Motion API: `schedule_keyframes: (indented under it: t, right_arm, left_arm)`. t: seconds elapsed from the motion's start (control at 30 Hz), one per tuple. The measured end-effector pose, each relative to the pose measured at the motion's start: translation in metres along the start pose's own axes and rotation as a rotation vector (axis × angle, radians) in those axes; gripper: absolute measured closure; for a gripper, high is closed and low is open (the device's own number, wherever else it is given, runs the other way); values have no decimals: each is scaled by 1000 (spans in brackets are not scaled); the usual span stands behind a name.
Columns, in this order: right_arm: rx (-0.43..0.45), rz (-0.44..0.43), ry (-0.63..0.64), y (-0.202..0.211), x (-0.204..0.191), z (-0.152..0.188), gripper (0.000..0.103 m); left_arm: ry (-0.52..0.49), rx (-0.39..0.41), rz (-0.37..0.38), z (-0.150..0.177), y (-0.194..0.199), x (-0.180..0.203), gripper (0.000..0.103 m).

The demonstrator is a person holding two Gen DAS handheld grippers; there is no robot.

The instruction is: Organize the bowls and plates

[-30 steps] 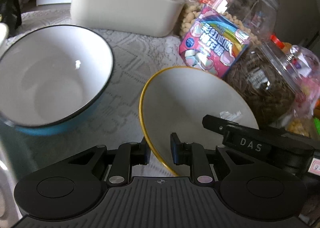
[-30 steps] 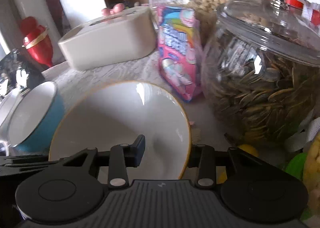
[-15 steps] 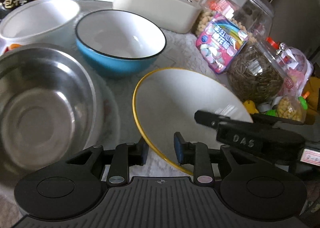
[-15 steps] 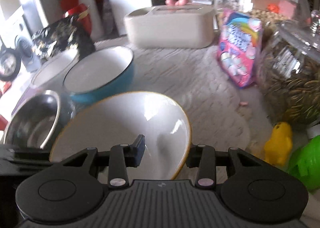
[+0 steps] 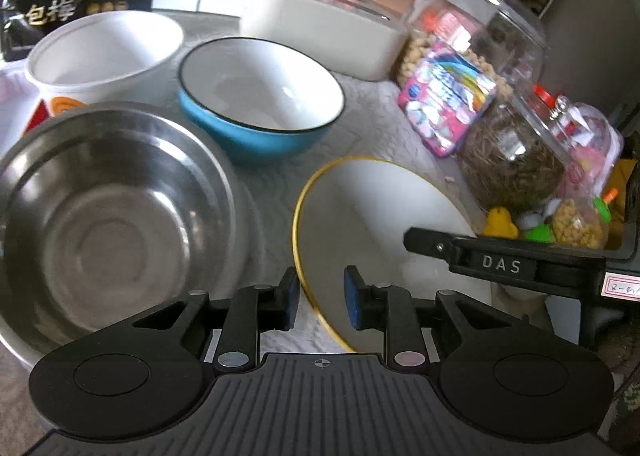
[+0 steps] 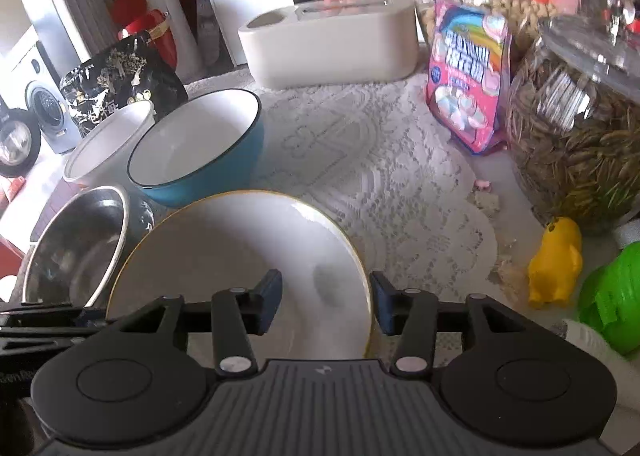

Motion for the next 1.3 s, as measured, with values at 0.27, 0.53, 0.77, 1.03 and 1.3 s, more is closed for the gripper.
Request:
schedule_keyframes:
  t: [0.27,0.53,0.77,1.03,1.3]
  right_arm:
    - [-38,28,-53,-10,11,2,56]
    - [-38,7,-22,-8,5,4,62]
    - [-14,-3,11,-2,2,4,64]
    - [116,-7,-57,21,-1,-34,60]
    - [-21,-34,-21,-8,-47,-98,57]
  left_arm:
    - [18,5,14,1,4,-2,79]
    - [27,18,5,-1,9,-3,80]
    - [24,34,46,-8,14,-9,80]
    - [-14,121,-71,-78,48,-57,80]
    - [43,-45,-55,-110,-8,-100,80]
Point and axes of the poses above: each gripper's, at about its wrist camera, not at the fingertips, and y roughly against the way its jaws point, x to its right, z to its underside, the point moved 7 cm from there along -y, roughly the way its jaws point, and after that the axes turned 8 degrees about -y, right-handed, at the moved point
